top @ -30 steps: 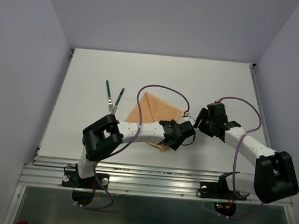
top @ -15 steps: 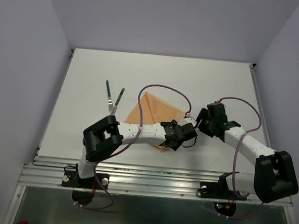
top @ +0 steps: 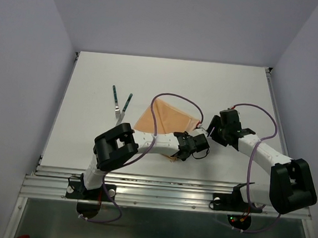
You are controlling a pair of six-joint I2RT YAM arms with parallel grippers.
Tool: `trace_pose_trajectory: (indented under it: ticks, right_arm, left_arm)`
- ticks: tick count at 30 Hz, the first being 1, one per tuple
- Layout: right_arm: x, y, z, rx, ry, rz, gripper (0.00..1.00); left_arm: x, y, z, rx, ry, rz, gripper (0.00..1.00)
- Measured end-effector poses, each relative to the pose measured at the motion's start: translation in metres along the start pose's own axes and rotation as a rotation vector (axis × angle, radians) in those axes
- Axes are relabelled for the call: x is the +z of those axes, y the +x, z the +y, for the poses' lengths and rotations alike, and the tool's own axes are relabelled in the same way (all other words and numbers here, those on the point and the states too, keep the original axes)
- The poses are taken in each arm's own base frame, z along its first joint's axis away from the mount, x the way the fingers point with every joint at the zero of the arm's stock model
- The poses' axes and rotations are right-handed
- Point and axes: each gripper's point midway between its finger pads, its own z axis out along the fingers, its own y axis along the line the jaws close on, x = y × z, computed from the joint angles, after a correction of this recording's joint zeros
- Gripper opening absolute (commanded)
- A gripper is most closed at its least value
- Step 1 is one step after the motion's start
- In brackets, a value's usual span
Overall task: Fold the napkin into a case and place the utensils inside
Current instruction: Pick up the upper triangle-folded napkin from the center of the board.
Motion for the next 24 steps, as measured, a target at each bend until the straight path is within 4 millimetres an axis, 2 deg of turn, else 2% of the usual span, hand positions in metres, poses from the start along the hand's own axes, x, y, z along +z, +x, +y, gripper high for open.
trace_pose_trajectory:
  ticks: [6,13,14,20,24]
  right_arm:
    - [0.0,0.0,0.0,0.0,0.001,0.001,0.68]
    - [0.0,0.0,0.0,0.0,0.001,0.001,0.68]
    - [0.0,0.0,0.0,0.0,0.001,0.001,0.68]
    - [0.0,0.002,0.003,-0.002,-0.015,0.014,0.71]
    - [-0.003,0.009,0.017,-0.001,-0.092,0.057,0.73]
  left_arm:
    - [0.004,-0.003,-0.002,-0.009,0.004,-0.022,0.35]
    - [0.013,-0.01,0.0,-0.038,0.014,-0.06,0.08]
    - [0.014,-0.012,0.001,-0.043,0.014,-0.065,0.0]
    - [0.018,-0.017,0.005,-0.063,0.033,-0.085,0.0]
    - [0.015,-0.014,0.008,-0.083,0.075,-0.098,0.0]
